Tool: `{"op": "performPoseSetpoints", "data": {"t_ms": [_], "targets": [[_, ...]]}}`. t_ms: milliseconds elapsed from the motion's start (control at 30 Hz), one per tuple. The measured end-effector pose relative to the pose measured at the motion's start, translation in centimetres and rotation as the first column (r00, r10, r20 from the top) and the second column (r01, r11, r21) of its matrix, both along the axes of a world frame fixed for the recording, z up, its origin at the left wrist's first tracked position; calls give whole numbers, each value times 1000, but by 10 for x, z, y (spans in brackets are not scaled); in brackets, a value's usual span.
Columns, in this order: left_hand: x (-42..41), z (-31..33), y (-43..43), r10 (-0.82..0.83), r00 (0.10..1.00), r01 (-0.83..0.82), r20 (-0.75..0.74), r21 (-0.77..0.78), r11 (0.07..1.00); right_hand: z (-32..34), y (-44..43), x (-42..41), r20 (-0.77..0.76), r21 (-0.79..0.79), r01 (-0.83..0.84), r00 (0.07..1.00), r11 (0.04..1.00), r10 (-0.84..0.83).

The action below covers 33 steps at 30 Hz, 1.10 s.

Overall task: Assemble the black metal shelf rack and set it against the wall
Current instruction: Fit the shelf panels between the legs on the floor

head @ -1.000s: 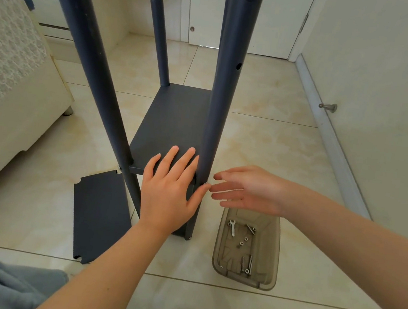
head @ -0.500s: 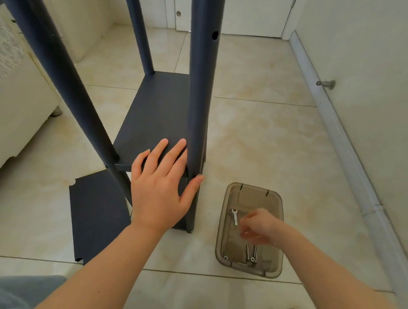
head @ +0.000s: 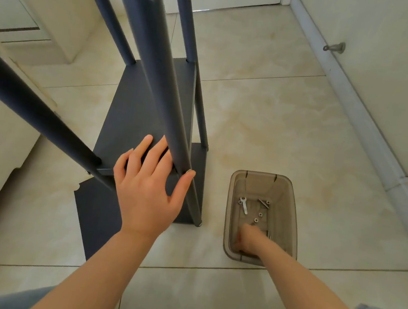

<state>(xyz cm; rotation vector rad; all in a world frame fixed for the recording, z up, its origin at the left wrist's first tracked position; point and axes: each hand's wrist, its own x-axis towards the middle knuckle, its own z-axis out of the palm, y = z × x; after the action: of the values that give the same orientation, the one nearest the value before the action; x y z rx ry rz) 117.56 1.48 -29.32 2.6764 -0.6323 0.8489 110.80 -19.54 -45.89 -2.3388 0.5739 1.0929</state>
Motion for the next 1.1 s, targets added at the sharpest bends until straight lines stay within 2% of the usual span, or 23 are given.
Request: {"op": "performPoseSetpoints", "data": {"t_ms": [267, 467, 600, 700, 833, 967, 1100], "targets": [[3, -2, -1, -17, 1000, 17, 22, 8, 1000, -13, 11, 5, -4, -160, -280, 959, 946, 283], [1, -2, -1, -11, 1000, 12, 13, -15, 1000, -21, 10, 8, -14, -181, -379, 924, 908, 383], [1, -1, -4, -8, 1000, 8, 0, -47, 999, -22, -3, 17, 2, -248, -391, 915, 886, 404], [1, 0, -3, -13, 1000, 13, 0, -52, 999, -20, -21, 20, 43, -300, -342, 928, 890, 371], [1, -2, -2, -14, 1000, 14, 6, -49, 999, -17, -44, 21, 136, -293, -213, 956, 932, 261], [0, -3, -5, -22, 1000, 22, 2, -51, 998, -16, -57, 24, 227, -152, -22, 972, 988, 56], [-2, -4, -9, -22, 998, 18, -59, -56, 998, -19, -58, 20, 269, -22, 109, 958, 994, -99]]}}
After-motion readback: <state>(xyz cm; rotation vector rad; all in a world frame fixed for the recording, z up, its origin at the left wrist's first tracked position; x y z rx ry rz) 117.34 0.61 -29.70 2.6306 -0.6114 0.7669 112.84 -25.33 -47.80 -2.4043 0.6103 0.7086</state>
